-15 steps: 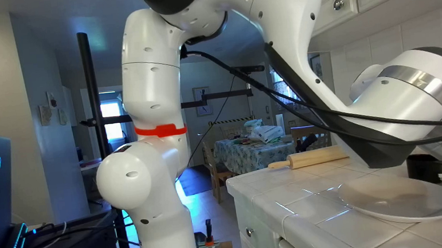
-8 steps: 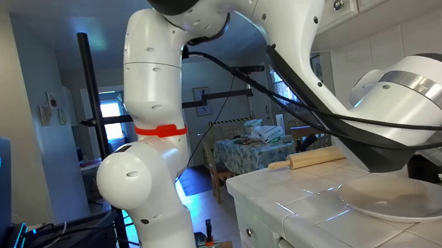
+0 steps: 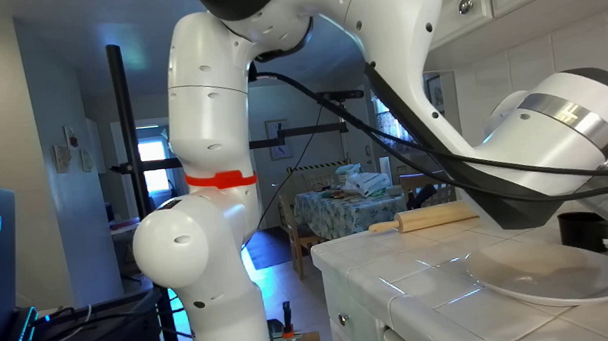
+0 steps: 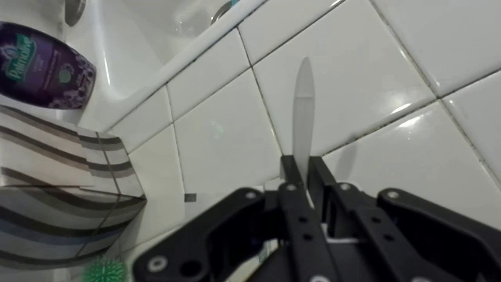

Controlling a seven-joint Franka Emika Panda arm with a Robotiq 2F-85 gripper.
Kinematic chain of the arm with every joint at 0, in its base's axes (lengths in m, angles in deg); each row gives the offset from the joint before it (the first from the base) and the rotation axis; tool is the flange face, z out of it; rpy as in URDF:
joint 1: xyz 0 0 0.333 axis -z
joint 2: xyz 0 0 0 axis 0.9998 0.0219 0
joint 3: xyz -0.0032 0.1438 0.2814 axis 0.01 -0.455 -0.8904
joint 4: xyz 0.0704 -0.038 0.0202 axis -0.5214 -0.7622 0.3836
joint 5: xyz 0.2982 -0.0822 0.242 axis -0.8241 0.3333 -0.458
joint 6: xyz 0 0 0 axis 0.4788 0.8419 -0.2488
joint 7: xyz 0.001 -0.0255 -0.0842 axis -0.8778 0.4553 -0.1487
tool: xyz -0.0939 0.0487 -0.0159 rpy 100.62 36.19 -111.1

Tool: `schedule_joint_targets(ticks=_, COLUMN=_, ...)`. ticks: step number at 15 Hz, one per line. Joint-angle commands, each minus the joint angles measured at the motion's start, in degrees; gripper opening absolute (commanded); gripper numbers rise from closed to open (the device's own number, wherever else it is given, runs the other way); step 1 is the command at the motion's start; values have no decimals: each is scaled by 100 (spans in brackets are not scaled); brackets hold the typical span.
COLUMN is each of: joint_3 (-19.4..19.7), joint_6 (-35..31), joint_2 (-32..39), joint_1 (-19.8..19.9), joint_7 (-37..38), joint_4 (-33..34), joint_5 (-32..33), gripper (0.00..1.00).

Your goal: Use the knife to cut the butter

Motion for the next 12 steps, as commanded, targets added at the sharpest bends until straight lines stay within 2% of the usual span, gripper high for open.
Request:
schedule_joint_targets(ticks=1, joint_3=-127, joint_6=329, joint_2=-393, joint_1=8, joint_7=-565, joint_4=-319, joint_5=-766, gripper=3)
schedule_joint_targets(ticks=6, joint_3=-312, joint_6=616, joint_2=-926, joint_1=-133, joint_7=-838, joint_4=-624, joint_5=-1343, gripper=3)
schedule_joint_targets(ticks=12, joint_3=-630, joint_6=1388, joint_2=-1643, joint_1=-498, joint_7=-665, joint_4=-1138, joint_5=-1138, gripper=3)
